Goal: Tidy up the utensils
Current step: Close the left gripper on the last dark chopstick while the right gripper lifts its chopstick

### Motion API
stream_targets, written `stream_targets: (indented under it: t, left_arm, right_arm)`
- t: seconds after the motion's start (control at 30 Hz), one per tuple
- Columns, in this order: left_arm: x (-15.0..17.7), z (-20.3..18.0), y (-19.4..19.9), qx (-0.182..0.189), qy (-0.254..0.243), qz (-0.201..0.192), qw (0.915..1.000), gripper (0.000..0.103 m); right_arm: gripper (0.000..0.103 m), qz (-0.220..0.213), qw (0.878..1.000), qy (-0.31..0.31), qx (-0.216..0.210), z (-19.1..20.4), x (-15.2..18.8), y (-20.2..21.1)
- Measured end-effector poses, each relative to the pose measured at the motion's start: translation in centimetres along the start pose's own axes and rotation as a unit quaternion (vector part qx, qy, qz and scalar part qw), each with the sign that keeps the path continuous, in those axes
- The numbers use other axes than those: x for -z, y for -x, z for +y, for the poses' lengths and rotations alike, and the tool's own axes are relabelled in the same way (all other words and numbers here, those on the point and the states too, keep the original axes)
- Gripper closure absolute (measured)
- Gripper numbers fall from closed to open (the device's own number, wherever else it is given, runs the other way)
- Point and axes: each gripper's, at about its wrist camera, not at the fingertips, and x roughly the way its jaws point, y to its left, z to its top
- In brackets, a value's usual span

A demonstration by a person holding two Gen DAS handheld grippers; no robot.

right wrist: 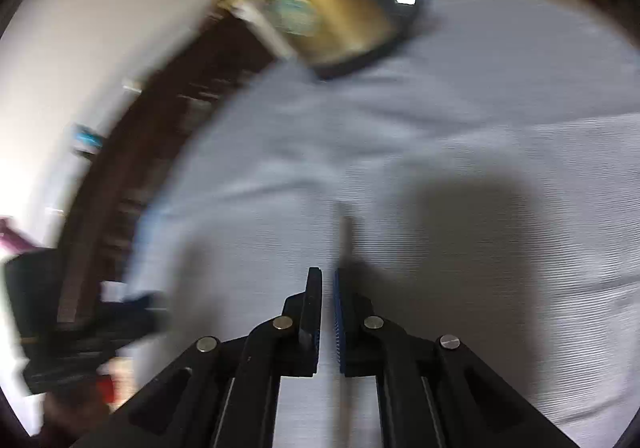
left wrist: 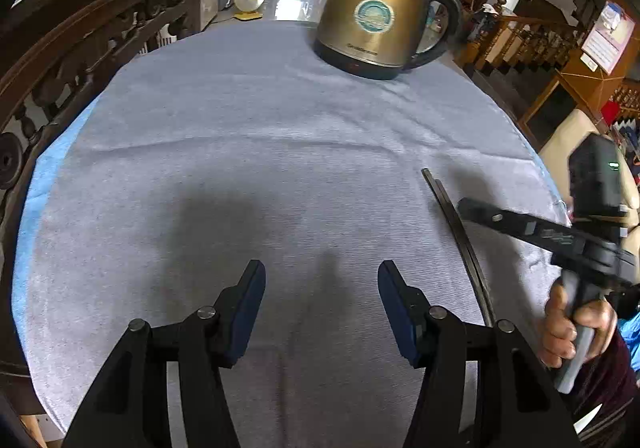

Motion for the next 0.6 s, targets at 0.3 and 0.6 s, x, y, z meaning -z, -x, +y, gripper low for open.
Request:
stream_targets:
  t: [0.3, 0.6]
  left_arm:
    - [-0.2, -0.4, -1.1, 0.004, 0.005, 0.007, 1.0000, 0.044]
    - [-1.2, -1.6, -2.2, 0.008, 0.003, 0.009, 0.9999, 0.044]
  right_arm:
    - [0.093, 0.015, 0.997, 0.010, 0.072, -0.9, -0.5, -0.1]
    - [0.093, 0.036, 0.992, 0.046, 0.113, -0.6, 0.0, -1.8]
